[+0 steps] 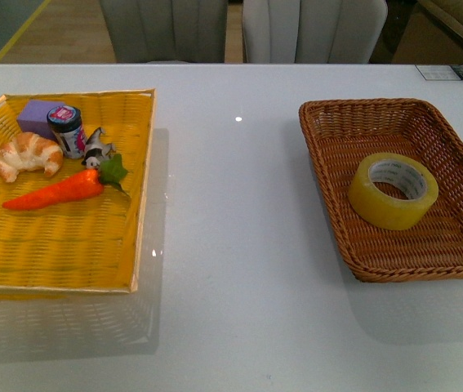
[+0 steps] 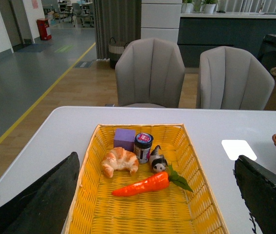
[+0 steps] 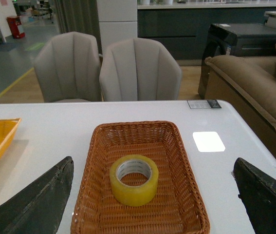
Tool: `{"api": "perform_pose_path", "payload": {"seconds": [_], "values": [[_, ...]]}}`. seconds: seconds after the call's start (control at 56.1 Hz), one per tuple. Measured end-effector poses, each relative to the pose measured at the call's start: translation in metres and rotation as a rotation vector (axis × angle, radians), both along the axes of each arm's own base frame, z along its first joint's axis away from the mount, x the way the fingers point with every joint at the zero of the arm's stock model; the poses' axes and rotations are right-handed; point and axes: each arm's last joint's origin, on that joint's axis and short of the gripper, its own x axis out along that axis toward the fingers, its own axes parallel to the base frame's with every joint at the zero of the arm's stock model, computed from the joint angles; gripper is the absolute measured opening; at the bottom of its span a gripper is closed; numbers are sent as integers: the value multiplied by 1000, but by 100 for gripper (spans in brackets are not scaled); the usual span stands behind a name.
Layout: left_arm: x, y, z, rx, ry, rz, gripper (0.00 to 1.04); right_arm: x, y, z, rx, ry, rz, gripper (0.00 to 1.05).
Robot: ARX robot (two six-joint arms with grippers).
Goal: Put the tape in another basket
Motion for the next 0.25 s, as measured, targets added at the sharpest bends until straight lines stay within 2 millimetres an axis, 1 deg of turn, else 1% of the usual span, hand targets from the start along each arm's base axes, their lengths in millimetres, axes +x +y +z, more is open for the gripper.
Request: {"api": "perform_pose_path", "payload": {"seconds": [0.25], "values": [[0, 0, 0, 0, 0, 0, 96, 0, 0, 0, 0, 0, 0, 96]]}}
